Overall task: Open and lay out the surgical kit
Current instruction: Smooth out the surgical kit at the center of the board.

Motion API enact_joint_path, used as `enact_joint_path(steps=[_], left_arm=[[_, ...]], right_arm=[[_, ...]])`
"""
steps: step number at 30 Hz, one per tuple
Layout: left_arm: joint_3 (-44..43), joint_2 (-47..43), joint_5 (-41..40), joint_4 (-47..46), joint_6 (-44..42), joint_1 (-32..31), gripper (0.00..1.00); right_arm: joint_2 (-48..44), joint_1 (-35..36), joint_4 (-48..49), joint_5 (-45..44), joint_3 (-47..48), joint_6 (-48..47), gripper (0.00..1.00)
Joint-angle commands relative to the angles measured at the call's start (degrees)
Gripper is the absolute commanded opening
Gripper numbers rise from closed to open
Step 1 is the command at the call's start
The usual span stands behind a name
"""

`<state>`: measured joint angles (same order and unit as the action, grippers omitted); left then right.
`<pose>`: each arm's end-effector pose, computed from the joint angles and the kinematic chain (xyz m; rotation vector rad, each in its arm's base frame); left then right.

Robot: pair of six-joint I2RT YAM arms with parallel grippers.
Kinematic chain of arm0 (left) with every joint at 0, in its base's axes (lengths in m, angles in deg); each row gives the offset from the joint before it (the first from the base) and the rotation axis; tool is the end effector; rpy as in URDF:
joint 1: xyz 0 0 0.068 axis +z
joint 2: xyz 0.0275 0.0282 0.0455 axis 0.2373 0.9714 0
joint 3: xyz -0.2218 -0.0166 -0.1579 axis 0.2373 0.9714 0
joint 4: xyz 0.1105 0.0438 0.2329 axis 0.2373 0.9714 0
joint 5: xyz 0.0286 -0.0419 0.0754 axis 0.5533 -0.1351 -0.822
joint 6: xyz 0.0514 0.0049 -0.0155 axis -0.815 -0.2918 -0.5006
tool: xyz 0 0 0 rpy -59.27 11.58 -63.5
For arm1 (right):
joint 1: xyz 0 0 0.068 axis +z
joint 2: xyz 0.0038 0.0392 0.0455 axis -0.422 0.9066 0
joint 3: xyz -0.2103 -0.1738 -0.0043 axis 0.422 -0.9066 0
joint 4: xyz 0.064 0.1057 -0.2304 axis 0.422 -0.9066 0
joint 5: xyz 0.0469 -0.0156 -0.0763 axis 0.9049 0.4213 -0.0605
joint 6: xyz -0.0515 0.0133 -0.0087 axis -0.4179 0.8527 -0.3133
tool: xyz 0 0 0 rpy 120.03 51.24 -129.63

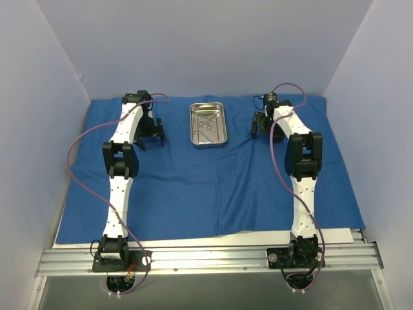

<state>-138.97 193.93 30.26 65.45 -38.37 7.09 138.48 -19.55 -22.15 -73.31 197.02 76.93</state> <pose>0.5143 -0.0609 0.1610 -0.3543 3.0543 -0.0730 0.5222 0.0485 0.1671 0.2942 2.5540 0.1193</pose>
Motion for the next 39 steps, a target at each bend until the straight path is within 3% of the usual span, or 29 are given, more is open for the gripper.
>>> enact_joint_path(steps=[1, 6, 12, 18, 19, 23, 25, 29, 36, 39], left_arm=[[-2.35, 3.14, 3.32, -11.93, -0.96, 3.11, 0.95], [-0.34, -4.76, -1.78, -14.22, -0.18, 5.66, 0.94], [10.02, -19.18, -10.47, -15.72, -0.34, 6.28, 0.94], [23.64, -25.78, -14.08, -10.09, 0.44, 6.28, 0.94], [30.62, -29.01, -13.48, -11.92, 0.45, 6.28, 0.94], [45.24, -36.67, -11.28, -18.52, 0.8, 6.37, 0.94], [47.47, -38.87, -10.49, -19.75, 1.67, 6.28, 0.94], [53.52, -42.04, -10.91, -20.37, 5.0, 5.32, 0.94], [73.45, -53.54, -8.12, -26.78, 9.32, 6.28, 0.94], [78.23, -56.89, -6.1, -29.59, 9.32, 9.53, 0.94]], right_arm=[[5.91, -0.84, -0.86, -2.44, 0.47, -0.24, 0.99], [3.8, -0.31, -4.9, -1.91, 8.9, -2.62, 1.0], [-11.3, 2.58, -6.3, -6.38, 2.33, -4.28, 1.0], [-25.98, 5.66, -8.95, -5.7, -14.35, -2.18, 1.0], [-30.53, 6.01, -8.34, -5.08, -21.25, -0.61, 1.0], [-40.84, 6.72, -2.19, -0.77, -39.8, 3.44, 1.0], [-44.26, 6.46, 0.27, -0.24, -45.12, 5.02, 1.0], [-47.01, 5.76, 2.92, -2.52, -54.18, 8.18, 0.99], [-42.54, 3.29, 3.63, -5.86, -59.47, 9.95, 0.98], [-41.13, 1.89, 4.32, -4.73, -61.13, 11.53, 0.98]])
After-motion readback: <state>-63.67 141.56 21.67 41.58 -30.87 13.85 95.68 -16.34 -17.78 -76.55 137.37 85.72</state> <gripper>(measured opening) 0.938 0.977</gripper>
